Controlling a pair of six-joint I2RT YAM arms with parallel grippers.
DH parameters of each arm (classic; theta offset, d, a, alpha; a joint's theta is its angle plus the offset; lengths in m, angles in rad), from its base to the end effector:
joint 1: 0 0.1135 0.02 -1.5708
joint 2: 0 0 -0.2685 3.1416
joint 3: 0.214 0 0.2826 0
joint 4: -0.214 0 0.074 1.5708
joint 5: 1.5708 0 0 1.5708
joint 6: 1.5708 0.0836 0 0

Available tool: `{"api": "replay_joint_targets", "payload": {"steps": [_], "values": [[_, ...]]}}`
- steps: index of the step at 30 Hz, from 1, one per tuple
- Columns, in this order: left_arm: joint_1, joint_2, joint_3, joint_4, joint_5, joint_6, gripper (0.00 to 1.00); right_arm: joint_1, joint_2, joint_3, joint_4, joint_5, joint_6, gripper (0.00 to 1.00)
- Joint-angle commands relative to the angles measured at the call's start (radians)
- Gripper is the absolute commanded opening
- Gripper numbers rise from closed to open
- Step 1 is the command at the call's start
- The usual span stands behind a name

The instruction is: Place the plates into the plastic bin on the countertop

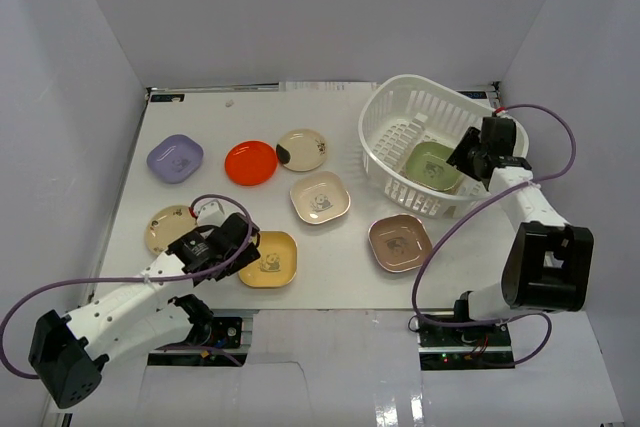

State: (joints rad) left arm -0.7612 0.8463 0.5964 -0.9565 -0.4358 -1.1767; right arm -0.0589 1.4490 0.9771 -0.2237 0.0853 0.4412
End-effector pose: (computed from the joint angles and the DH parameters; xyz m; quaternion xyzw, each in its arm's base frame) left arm 0.1531 -0.0971 0.1645 -0.2364 0.9315 -0.0255 0.2754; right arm 0.3803 -0.0296 0.2071 0.2414 0.8723 0.0425 0.4230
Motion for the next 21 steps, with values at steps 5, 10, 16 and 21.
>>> {"api": "replay_joint_targets", "payload": {"steps": [5, 10, 16, 21], "values": [[0.003, 0.053, -0.009, 0.065, -0.043, -0.024, 0.66, 0.212, -0.218, -0.001, 0.029, -0.062, -0.062, 0.73], [0.002, 0.121, -0.014, 0.088, -0.050, -0.014, 0.45, 0.592, -0.367, -0.162, 0.003, 0.053, -0.059, 0.70], [0.002, 0.152, -0.029, 0.078, -0.057, -0.035, 0.43, 0.810, -0.478, -0.391, -0.124, 0.186, 0.011, 0.69], [0.002, 0.175, -0.026, 0.075, -0.064, -0.038, 0.49, 0.867, -0.478, -0.474, -0.125, 0.162, 0.048, 0.67]]}}
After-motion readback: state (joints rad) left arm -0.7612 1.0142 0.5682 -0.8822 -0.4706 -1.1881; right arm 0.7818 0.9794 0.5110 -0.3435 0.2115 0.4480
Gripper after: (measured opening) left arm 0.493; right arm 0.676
